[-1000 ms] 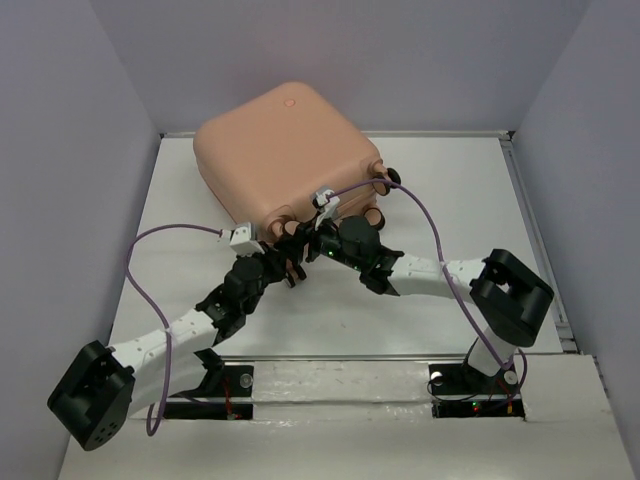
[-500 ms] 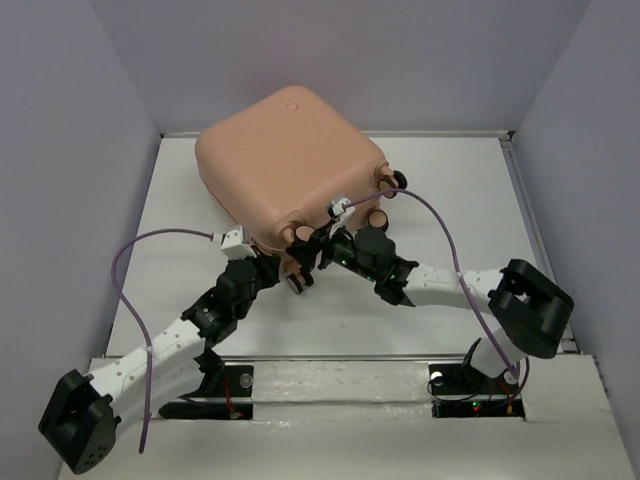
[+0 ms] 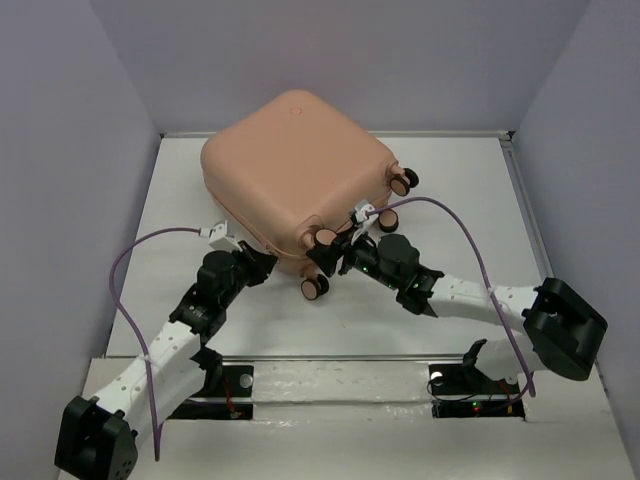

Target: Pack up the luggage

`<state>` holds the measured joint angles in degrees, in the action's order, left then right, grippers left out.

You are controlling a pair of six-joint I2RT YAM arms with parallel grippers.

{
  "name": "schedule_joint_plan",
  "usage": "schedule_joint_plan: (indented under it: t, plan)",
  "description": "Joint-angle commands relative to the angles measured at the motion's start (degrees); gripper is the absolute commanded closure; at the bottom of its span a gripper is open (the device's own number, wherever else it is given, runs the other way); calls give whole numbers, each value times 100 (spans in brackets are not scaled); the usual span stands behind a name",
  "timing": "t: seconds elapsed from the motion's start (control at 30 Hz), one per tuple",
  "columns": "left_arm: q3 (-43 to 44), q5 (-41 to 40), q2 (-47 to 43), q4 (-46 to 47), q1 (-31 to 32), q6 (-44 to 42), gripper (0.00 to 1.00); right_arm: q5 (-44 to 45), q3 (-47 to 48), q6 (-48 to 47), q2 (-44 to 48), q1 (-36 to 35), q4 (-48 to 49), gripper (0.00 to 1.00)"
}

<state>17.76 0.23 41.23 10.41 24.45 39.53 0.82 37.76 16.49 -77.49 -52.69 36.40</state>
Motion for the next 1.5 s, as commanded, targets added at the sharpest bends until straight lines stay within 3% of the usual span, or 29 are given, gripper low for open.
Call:
schedule_joint_plan:
  t: [0.0, 0.03, 0.07, 0.13, 0.2, 0.3, 0.33, 0.47, 0.5, 0.53, 0.6, 0.67, 0.83, 1.33, 1.47]
  plan:
    - [403, -1642, -236, 400, -687, -77, 77, -528, 152, 196, 201, 22, 410, 93]
    - [526, -1553, -386, 374, -687, -120, 65, -539, 257, 179, 69, -57, 394, 93]
    - [605, -1465, -536, 313, -687, -138, 45, -522, 371, 101, -176, -136, 359, 93]
    - [955, -1385, -1010, -65, -678, -217, 27, -486, 749, -14, -406, -391, 262, 93]
    - [1272, -1350, -1361, -511, -678, -357, 17, -478, 1004, -76, -722, -584, 183, 93]
    - [1949, -1228, -1574, -1004, -669, -673, 15, -268, 1488, -260, -1091, -1032, 52, 93]
    - [2255, -1175, -1574, -1032, -669, -762, 1, -180, 1645, -321, -1153, -1120, 8, 93]
    - [2899, -981, -1417, -1673, -678, -1105, 1, 295, 1709, -331, -1137, -1393, -115, 93]
    - [2970, -859, -1364, -1744, -678, -1123, 1, 322, 1735, -322, -1128, -1463, -203, 88]
    - [3014, -771, -1329, -1832, -669, -1166, 1, 357, 1778, -322, -1119, -1516, -308, 78]
    - [3102, -499, -1302, -1868, -678, -1202, 1, 515, 1910, -339, -1119, -1517, -765, 31]
    - [3111, -349, -1320, -1859, -678, -1246, 1, 795, 1893, -409, -970, -1569, -1089, 0]
    - [2918, 389, -1530, -1552, -678, -1299, 1, 1533, 1473, -830, 301, -1569, -1556, 0]
    - [2882, 804, -1961, -1279, -678, -1703, 1, 4285, -356, -1753, 4845, -1569, -2006, 0]
    - [2751, 742, -2005, -1173, -669, -1694, 1, 4585, -603, -1807, 5252, -1569, -1988, 0]
